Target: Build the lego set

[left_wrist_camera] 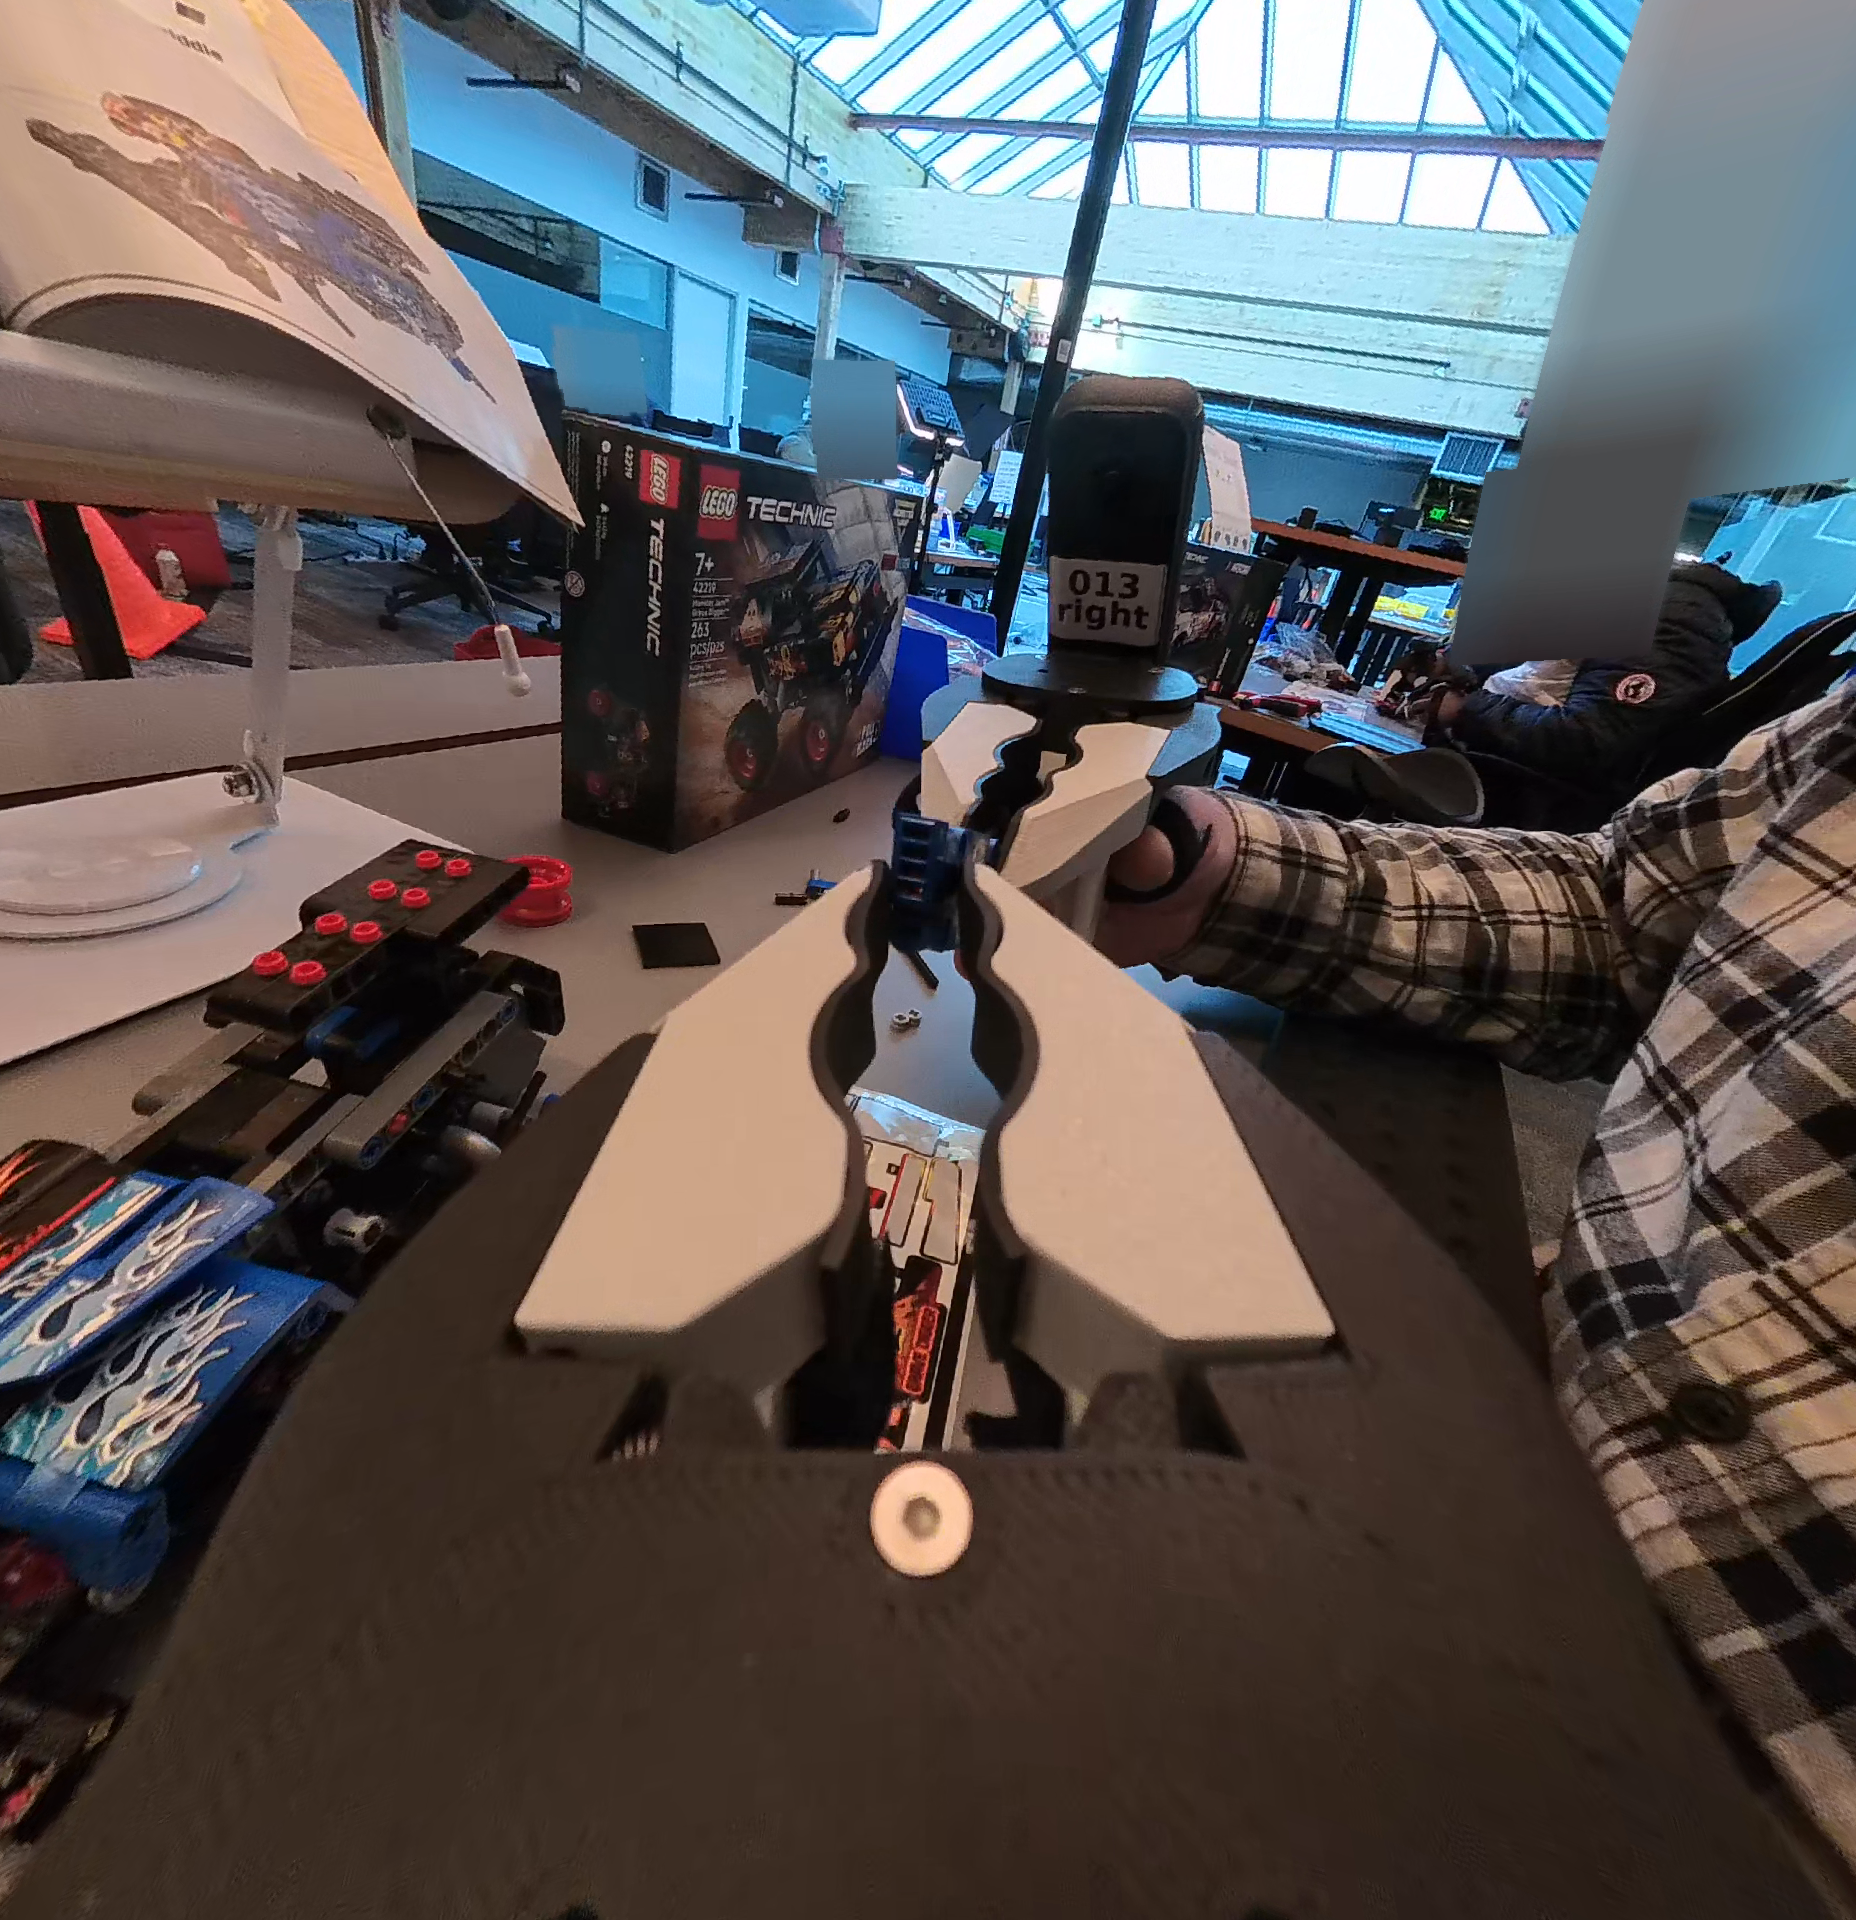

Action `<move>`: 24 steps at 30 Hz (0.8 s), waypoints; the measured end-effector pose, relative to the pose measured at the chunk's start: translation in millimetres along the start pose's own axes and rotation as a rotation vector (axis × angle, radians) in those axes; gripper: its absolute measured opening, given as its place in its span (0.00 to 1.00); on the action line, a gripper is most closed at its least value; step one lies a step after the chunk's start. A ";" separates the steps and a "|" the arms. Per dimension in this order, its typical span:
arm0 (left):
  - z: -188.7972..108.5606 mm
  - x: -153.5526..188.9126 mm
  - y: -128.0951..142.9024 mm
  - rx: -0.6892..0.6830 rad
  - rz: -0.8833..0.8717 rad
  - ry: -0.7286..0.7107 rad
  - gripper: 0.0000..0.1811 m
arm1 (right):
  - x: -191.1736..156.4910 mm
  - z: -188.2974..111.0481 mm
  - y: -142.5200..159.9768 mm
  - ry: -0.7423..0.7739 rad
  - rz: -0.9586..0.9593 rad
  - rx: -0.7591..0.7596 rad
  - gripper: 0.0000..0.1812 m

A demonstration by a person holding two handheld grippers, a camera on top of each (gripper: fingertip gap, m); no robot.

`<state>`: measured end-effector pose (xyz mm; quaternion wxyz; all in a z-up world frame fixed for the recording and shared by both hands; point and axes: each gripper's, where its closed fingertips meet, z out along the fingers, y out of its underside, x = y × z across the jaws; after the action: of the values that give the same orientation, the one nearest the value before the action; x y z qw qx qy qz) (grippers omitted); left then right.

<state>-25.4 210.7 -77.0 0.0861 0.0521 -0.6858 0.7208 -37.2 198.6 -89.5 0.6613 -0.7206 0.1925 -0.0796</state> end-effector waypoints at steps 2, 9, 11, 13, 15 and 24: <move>0.2 0.1 0.5 -0.002 0.000 0.001 0.06 | -0.2 -0.1 0.7 -0.001 -0.001 -0.002 0.03; 0.8 0.1 1.5 -0.007 0.001 -0.001 0.07 | -0.5 -0.5 1.9 -0.005 -0.001 -0.003 0.03; 0.9 0.1 1.8 -0.008 -0.001 -0.001 0.06 | -0.3 -0.6 2.0 -0.005 -0.001 -0.003 0.03; 1.0 0.2 1.7 -0.008 -0.002 0.001 0.07 | -0.4 -0.8 2.0 -0.005 -0.002 -0.004 0.03; 1.1 0.9 1.6 -0.007 0.000 0.003 0.07 | -0.7 -1.1 1.6 -0.005 -0.004 -0.003 0.03; 3.2 -0.1 2.5 -0.013 0.006 0.003 0.06 | -1.1 -2.7 1.9 -0.008 -0.006 -0.003 0.03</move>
<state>-26.0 207.3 -79.3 0.0854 0.0484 -0.6906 0.7165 -39.6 196.5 -90.9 0.6609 -0.7224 0.1878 -0.0785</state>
